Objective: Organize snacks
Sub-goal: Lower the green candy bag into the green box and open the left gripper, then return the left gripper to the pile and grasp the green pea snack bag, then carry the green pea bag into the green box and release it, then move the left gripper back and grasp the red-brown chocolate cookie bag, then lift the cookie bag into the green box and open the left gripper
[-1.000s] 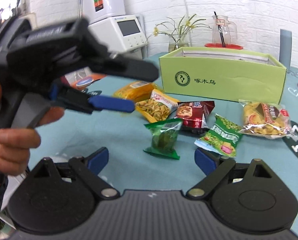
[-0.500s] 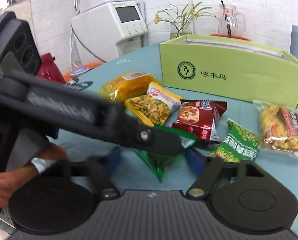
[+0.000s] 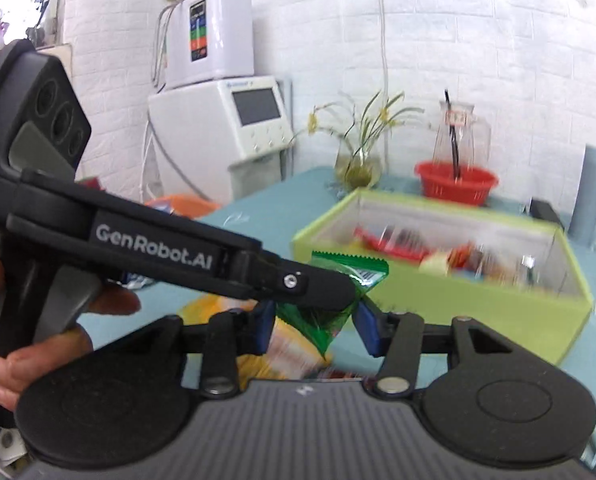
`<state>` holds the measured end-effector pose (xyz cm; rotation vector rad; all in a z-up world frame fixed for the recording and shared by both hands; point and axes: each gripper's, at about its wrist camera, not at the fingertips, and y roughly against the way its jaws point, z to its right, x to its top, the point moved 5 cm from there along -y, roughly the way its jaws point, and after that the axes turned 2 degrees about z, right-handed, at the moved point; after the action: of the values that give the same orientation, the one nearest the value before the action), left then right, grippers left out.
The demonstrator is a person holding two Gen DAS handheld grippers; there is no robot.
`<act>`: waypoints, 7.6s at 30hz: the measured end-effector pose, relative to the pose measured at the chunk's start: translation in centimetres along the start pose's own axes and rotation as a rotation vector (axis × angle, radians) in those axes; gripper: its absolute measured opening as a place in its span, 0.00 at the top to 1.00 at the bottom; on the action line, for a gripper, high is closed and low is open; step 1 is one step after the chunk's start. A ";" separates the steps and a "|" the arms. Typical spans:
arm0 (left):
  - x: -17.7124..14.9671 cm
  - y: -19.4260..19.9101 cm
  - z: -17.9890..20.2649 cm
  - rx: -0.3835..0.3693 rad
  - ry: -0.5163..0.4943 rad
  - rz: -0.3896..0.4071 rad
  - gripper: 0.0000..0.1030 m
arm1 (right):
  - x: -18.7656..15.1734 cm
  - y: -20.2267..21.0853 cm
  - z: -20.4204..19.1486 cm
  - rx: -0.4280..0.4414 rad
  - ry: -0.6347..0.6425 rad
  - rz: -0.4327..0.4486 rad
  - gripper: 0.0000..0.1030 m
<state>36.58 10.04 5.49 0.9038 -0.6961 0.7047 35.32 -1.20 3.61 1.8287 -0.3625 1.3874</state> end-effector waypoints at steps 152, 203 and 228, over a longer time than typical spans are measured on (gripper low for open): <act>-7.7 0.2 -0.5 0.046 0.019 -0.044 0.34 | -10.0 2.2 -2.0 -0.043 -0.107 -0.169 0.10; -15.0 -2.4 5.8 0.000 -0.047 -0.277 0.73 | -13.2 8.7 -1.2 -0.103 -0.088 -0.168 0.36; 5.1 -20.9 4.4 0.050 -0.155 -0.194 0.72 | 0.1 -6.2 16.8 -0.163 -0.057 -0.134 0.26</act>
<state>54.86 -1.61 2.14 1.0639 -0.7190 0.4850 50.74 -9.52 -0.23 1.7281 -0.3643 1.1816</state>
